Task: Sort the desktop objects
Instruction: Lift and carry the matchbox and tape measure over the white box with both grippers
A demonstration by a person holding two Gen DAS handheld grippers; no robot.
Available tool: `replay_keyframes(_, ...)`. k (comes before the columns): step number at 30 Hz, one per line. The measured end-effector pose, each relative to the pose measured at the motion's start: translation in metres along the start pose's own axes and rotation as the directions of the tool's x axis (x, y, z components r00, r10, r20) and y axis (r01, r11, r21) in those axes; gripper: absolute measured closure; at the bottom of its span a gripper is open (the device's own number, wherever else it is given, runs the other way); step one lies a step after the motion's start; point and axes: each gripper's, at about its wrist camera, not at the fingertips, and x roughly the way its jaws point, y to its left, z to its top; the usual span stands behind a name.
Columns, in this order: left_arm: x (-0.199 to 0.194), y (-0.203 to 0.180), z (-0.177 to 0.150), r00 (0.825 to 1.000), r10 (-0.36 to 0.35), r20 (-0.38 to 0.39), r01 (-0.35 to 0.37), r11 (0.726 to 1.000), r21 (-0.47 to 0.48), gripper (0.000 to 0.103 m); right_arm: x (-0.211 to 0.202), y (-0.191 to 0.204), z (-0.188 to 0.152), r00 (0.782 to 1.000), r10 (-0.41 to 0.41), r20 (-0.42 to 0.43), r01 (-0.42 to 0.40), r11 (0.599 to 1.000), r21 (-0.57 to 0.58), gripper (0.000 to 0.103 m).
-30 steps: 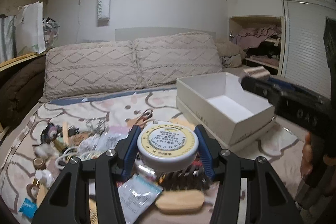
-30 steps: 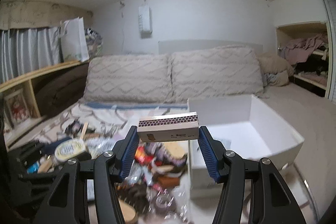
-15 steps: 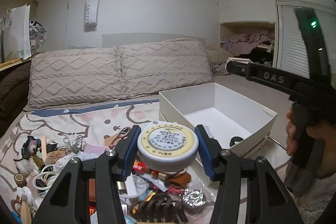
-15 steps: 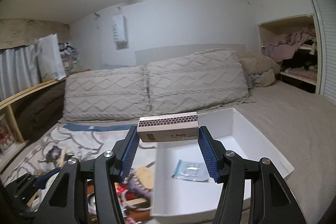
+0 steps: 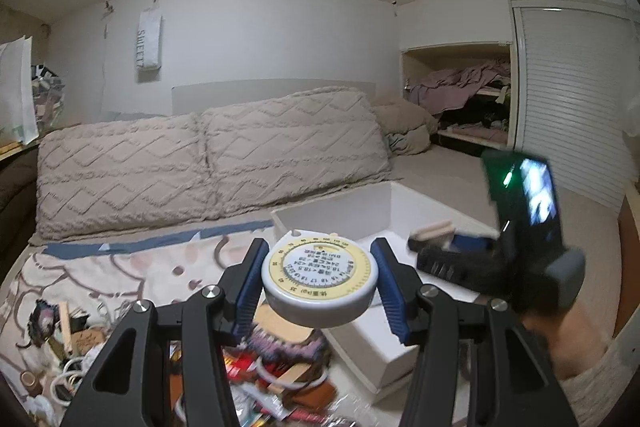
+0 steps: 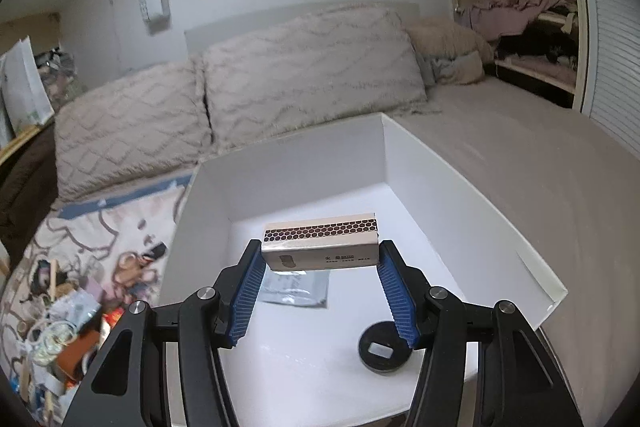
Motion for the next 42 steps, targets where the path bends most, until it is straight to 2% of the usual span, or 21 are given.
replay_keyframes(7,0.034,-0.021,0.033,0.996,-0.087,-0.017,0.087,0.996,-0.01,0.051,0.01,-0.013,-0.002,0.998,-0.016,-0.068,0.015,1.0,-0.022,0.045)
replay_keyframes(12,0.067,-0.03,0.043,0.988,-0.122,-0.093,0.118,0.992,-0.039,0.051,0.015,-0.021,-0.006,0.992,-0.071,-0.109,0.066,0.997,-0.048,0.045)
replay_keyframes(18,0.111,-0.036,0.04,0.977,-0.1,-0.186,0.09,0.994,-0.064,0.051,0.015,-0.027,-0.009,0.989,-0.072,-0.126,0.066,0.996,-0.052,0.045)
replay_keyframes(23,0.145,-0.043,0.027,0.955,-0.082,-0.286,0.07,0.996,-0.052,0.051,0.014,-0.024,-0.009,0.988,-0.079,-0.13,0.069,0.995,-0.077,0.045)
replay_keyframes(30,0.17,-0.048,0.008,0.936,-0.026,-0.352,0.035,0.999,0.018,0.051,0.014,-0.019,-0.013,0.984,-0.103,-0.148,0.084,0.988,-0.133,0.045)
replay_keyframes(42,0.186,-0.055,-0.006,0.911,-0.049,-0.409,0.074,0.996,0.044,0.051,0.017,-0.016,-0.016,0.979,-0.134,-0.155,0.107,0.979,-0.172,0.045)
